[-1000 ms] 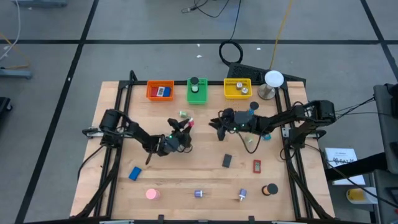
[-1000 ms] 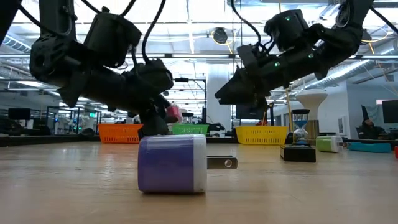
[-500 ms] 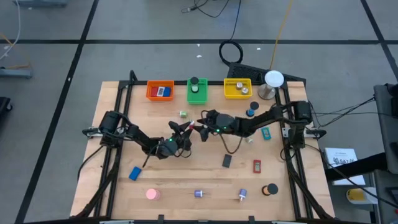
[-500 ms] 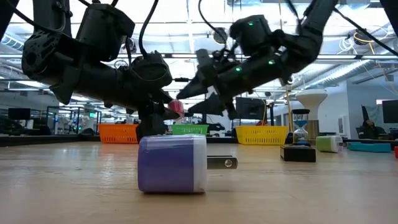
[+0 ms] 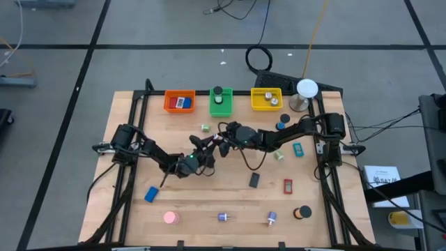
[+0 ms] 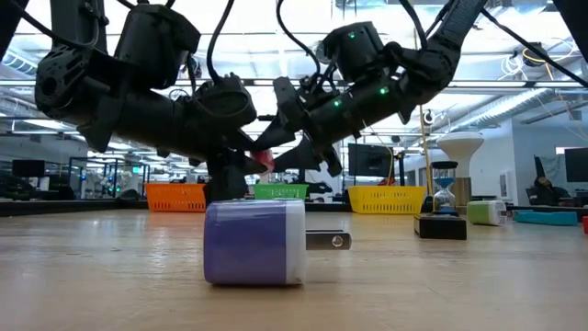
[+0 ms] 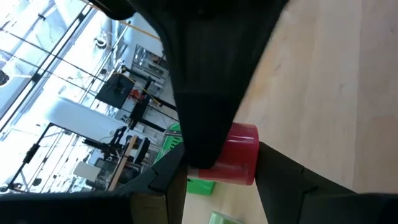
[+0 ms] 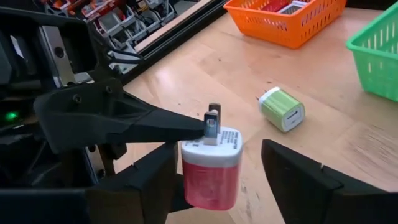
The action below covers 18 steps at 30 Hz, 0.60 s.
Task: Pick & Place Office items
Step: Put the pink charger adapter into the yellow bin
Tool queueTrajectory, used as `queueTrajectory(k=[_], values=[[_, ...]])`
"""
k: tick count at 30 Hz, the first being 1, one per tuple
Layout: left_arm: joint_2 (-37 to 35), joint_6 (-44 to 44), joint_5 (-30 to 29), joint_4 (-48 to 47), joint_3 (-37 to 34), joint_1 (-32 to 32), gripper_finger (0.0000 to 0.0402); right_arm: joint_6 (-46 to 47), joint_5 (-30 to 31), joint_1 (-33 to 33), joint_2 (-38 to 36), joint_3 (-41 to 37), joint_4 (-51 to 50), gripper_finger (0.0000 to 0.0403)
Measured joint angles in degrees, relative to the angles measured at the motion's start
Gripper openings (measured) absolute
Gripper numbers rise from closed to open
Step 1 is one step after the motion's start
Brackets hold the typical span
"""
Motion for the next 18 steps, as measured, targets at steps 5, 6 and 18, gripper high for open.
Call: queueTrajectory(k=[5, 6, 18], values=[[0.0, 0.8, 0.2, 1.6, 0.2, 0.0, 0.0154, 0.0, -0.1, 0.0, 0.0, 0.0, 0.3, 0.0176], [0.0, 0.8, 0.3, 1.6, 0.3, 0.0, 0.0154, -0.3, -0.2, 0.0, 0.0, 0.0, 0.3, 0.0170], [0.0, 0.5, 0.8, 1.6, 0.3, -1.0, 0.0193, -2.1, -0.3, 0.1, 0.0, 0.0, 0.3, 0.0141]])
